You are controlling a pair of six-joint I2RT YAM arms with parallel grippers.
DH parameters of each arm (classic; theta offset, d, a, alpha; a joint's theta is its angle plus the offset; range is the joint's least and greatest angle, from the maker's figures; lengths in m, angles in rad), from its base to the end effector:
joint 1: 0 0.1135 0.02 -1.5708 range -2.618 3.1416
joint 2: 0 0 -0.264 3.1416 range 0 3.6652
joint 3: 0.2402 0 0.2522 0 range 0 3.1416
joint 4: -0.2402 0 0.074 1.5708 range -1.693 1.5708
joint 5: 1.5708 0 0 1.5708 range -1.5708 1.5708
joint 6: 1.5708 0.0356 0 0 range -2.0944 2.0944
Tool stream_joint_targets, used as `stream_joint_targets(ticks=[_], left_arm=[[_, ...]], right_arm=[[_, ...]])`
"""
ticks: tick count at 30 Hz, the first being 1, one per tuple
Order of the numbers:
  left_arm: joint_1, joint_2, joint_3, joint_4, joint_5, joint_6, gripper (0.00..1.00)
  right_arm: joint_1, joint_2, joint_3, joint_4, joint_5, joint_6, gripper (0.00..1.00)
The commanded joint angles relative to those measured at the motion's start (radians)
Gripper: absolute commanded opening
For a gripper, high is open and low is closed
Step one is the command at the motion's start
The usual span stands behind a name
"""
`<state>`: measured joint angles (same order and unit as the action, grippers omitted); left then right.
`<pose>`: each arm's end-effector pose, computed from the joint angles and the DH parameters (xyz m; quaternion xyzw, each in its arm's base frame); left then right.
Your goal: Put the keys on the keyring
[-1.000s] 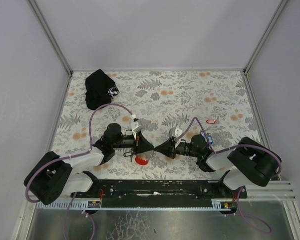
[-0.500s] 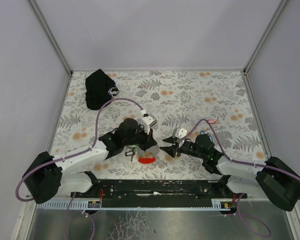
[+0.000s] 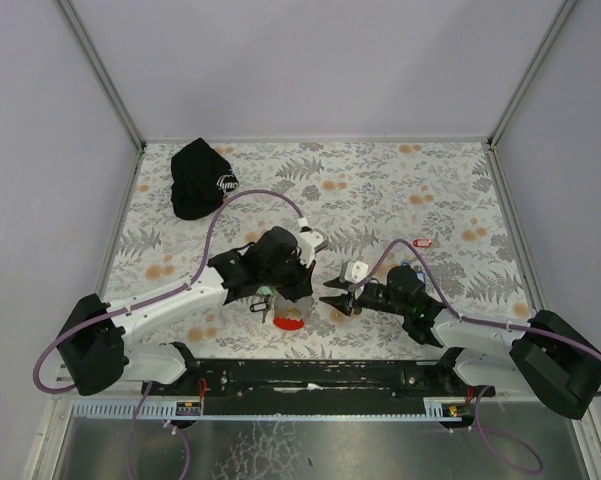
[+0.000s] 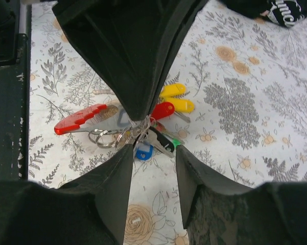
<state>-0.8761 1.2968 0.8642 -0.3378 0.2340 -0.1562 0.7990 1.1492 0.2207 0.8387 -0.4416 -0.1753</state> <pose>0.1691 -0.2158 0.2438 0.3647 0.8400 -0.2845 0.2835 0.1373 0.1629 0.1847 -0.4677 0.5673 0.3558 0.5769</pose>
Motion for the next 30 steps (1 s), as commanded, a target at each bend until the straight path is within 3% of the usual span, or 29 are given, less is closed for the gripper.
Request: stream_joint_targets(ticks=[1,8,16,30], left_arm=[[-0.015,0.001,0.056,-0.11,-0.014,0.032,0.0],[-0.023,-0.004,0.077,-0.145,-0.007,0.05,0.0],[-0.027,-0.011,0.078,-0.145,0.016,0.063,0.0],[-0.044,-0.007,0.068,-0.121,0.048,0.079,0.0]], right_arm=[[-0.004,0.005,0.103,-0.04,-0.105,-0.08,0.45],[-0.02,0.041,0.151,-0.102,-0.236,-0.114,0.42],[-0.029,0.119,0.188,-0.112,-0.307,-0.137,0.31],[-0.036,0.215,0.224,-0.056,-0.402,-0.127,0.3]])
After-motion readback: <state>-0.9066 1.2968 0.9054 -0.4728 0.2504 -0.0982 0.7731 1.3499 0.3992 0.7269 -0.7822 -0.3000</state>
